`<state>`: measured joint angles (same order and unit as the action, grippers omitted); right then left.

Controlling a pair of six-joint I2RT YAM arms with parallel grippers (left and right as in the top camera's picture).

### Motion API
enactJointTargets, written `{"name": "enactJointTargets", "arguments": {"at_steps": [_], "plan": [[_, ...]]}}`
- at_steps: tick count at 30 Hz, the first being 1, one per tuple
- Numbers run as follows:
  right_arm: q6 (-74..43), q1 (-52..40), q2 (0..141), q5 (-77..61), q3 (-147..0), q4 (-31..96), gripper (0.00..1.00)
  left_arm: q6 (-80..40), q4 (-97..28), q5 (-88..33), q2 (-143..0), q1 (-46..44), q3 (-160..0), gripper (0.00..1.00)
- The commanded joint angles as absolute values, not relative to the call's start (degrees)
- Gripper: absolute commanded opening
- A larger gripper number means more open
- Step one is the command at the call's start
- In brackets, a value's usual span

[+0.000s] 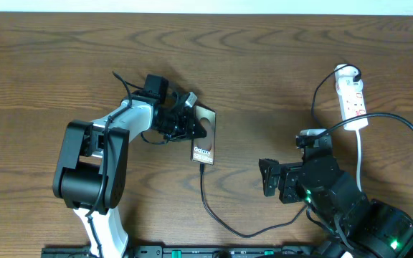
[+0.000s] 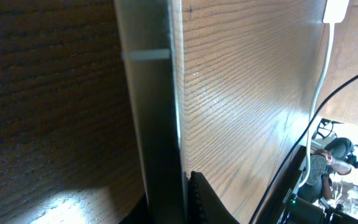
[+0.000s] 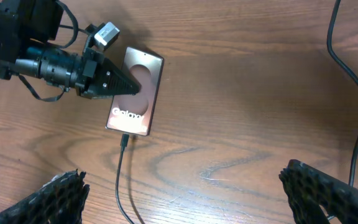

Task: Plug charger to phone and switch on socket
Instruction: 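Lay the phone flat on the table and open the left gripper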

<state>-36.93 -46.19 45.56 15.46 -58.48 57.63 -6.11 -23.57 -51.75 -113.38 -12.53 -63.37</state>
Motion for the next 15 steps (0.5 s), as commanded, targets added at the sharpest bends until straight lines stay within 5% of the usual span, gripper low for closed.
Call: {"name": "enactJointTargets", "arguments": {"at_steps": [1,15], "plan": [[-37.67,-45.84,46.39,17.67,-59.20,57.60,0.99,-4.93,-23.57,-50.61,-113.91,-12.49,-63.99,0.13],[-37.69,-45.84,51.53,19.75,-59.20,57.65,0.99,-4.99,-25.34,-43.22,-113.91,-12.49,-63.99,0.30]]}}
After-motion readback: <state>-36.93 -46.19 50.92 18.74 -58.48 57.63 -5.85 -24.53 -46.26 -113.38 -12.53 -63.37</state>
